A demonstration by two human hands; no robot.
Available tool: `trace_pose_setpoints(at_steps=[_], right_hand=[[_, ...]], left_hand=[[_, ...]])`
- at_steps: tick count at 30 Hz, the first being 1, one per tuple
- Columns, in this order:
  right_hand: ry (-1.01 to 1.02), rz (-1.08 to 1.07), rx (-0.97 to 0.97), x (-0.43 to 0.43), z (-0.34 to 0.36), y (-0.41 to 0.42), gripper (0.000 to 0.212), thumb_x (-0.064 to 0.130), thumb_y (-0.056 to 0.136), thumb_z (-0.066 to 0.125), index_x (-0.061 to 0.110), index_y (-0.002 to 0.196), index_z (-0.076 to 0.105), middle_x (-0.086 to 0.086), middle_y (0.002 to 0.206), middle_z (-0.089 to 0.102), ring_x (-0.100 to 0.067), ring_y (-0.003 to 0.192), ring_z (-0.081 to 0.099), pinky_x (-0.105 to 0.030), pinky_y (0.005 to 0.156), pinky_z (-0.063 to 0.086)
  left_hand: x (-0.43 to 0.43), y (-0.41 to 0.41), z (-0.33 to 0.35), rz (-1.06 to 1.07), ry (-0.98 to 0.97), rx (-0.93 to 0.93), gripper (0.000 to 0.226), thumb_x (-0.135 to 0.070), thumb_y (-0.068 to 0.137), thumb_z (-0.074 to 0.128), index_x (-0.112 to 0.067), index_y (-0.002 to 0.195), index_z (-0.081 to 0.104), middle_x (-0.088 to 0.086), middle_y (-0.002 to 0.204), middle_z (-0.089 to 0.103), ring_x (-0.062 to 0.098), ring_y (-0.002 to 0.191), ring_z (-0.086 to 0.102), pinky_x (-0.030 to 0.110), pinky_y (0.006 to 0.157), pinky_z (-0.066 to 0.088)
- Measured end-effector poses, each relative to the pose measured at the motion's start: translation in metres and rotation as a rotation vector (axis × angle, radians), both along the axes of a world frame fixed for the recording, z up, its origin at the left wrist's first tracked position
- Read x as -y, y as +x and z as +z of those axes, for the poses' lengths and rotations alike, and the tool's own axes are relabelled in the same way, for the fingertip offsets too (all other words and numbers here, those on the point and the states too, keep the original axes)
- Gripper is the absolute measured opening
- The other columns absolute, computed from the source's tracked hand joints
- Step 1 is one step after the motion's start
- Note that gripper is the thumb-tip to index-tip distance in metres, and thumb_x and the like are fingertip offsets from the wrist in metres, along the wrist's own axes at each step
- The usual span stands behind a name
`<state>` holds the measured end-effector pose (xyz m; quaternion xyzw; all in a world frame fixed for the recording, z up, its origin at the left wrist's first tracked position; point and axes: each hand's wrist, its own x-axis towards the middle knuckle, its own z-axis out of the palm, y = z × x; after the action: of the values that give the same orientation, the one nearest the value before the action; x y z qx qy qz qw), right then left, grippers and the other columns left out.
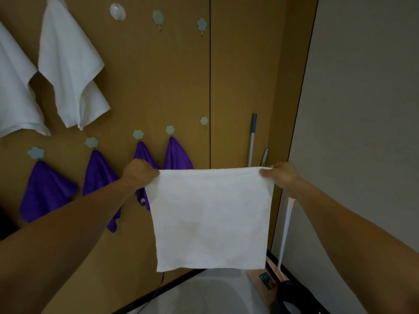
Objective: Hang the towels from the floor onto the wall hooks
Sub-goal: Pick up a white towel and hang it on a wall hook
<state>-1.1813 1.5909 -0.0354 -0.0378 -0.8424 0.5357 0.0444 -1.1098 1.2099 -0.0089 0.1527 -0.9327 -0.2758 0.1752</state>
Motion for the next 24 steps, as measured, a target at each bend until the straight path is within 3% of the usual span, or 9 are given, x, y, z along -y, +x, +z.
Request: trace_pose_setpoints(at_steps=[3, 5, 7, 9, 11, 14, 16, 19, 24], right_hand=[[0.158, -0.018, -0.096, 0.010, 0.008, 0.003, 0.029, 0.027, 0.084, 0.069, 0.000, 0.093, 0.065, -0.013, 0.093, 0.066, -0.029, 0.087, 0.063, -0.038, 0.075, 0.052], [0.101, -0.043, -0.190, 0.020, 0.013, 0.003, 0.021, 0.018, 0.086, 0.065, 0.003, 0.073, 0.057, -0.010, 0.074, 0.058, -0.026, 0.073, 0.058, -0.031, 0.058, 0.046], [-0.031, -0.053, -0.262, 0.031, 0.017, 0.003, 0.026, 0.014, 0.089, 0.060, 0.012, 0.067, 0.047, -0.002, 0.068, 0.050, -0.017, 0.066, 0.050, -0.024, 0.052, 0.036], [-0.210, -0.079, -0.295, 0.043, 0.024, 0.002, 0.025, 0.009, 0.088, 0.059, 0.019, 0.070, 0.044, -0.002, 0.075, 0.053, -0.014, 0.069, 0.052, -0.024, 0.058, 0.042], [-0.371, -0.114, -0.292, 0.061, 0.033, 0.002, 0.023, 0.004, 0.087, 0.056, 0.022, 0.076, 0.047, -0.002, 0.084, 0.056, -0.017, 0.079, 0.054, -0.027, 0.068, 0.047], [-0.345, -0.071, -0.306, 0.090, 0.044, -0.005, 0.019, 0.008, 0.093, 0.045, 0.024, 0.082, 0.050, 0.004, 0.082, 0.051, -0.018, 0.085, 0.049, -0.027, 0.071, 0.041], [-0.305, 0.034, -0.292, 0.109, 0.048, -0.010, 0.012, 0.021, 0.095, 0.046, 0.020, 0.085, 0.052, 0.003, 0.079, 0.051, -0.019, 0.085, 0.049, -0.028, 0.067, 0.038], [-0.063, 0.273, -0.267, 0.131, 0.052, -0.020, 0.036, 0.052, 0.081, 0.067, 0.019, 0.090, 0.058, 0.002, 0.084, 0.055, -0.016, 0.081, 0.054, -0.029, 0.068, 0.040], [0.179, 0.502, -0.190, 0.174, 0.060, -0.051, 0.043, 0.039, 0.065, 0.086, 0.018, 0.100, 0.072, 0.003, 0.093, 0.068, -0.005, 0.076, 0.063, -0.017, 0.060, 0.049]], left_hand=[[0.002, 0.003, 0.002, 0.055, -0.223, 0.007, 0.034, -0.028, 0.091, 0.055, -0.010, 0.062, 0.050, 0.006, 0.074, 0.052, 0.028, 0.089, 0.052, 0.035, 0.082, 0.039], [0.002, 0.002, 0.003, 0.059, -0.249, -0.105, 0.032, -0.024, 0.089, 0.057, -0.008, 0.063, 0.053, 0.005, 0.074, 0.051, 0.027, 0.089, 0.049, 0.033, 0.079, 0.036], [0.002, 0.000, 0.004, 0.026, -0.046, -0.269, 0.038, -0.010, 0.087, 0.057, -0.009, 0.052, 0.042, 0.002, 0.058, 0.043, 0.024, 0.068, 0.046, 0.030, 0.062, 0.035], [0.003, 0.000, 0.008, 0.102, 0.242, -0.390, 0.038, -0.007, 0.086, 0.056, -0.010, 0.053, 0.040, 0.002, 0.055, 0.040, 0.017, 0.057, 0.042, 0.026, 0.053, 0.035], [0.004, 0.000, 0.012, 0.160, 0.525, -0.474, 0.030, -0.008, 0.083, 0.059, -0.012, 0.058, 0.043, 0.001, 0.060, 0.043, 0.013, 0.057, 0.041, 0.024, 0.049, 0.034], [0.007, -0.008, 0.020, 0.147, 0.753, -0.567, 0.023, -0.008, 0.085, 0.056, -0.019, 0.067, 0.047, -0.003, 0.066, 0.049, 0.011, 0.062, 0.046, 0.022, 0.053, 0.039], [0.012, -0.016, 0.028, 0.130, 0.750, -0.625, 0.025, -0.006, 0.087, 0.050, -0.023, 0.068, 0.048, -0.008, 0.065, 0.052, 0.006, 0.061, 0.049, 0.015, 0.052, 0.041], [0.027, -0.029, 0.038, 0.070, 0.717, -0.621, 0.031, -0.009, 0.089, 0.047, -0.023, 0.062, 0.046, -0.013, 0.052, 0.049, 0.003, 0.052, 0.044, 0.010, 0.045, 0.037], [0.077, -0.053, 0.050, -0.311, 0.346, -0.210, 0.029, -0.046, 0.086, 0.061, -0.019, 0.074, 0.059, -0.009, 0.068, 0.058, 0.005, 0.066, 0.055, 0.019, 0.063, 0.038]])
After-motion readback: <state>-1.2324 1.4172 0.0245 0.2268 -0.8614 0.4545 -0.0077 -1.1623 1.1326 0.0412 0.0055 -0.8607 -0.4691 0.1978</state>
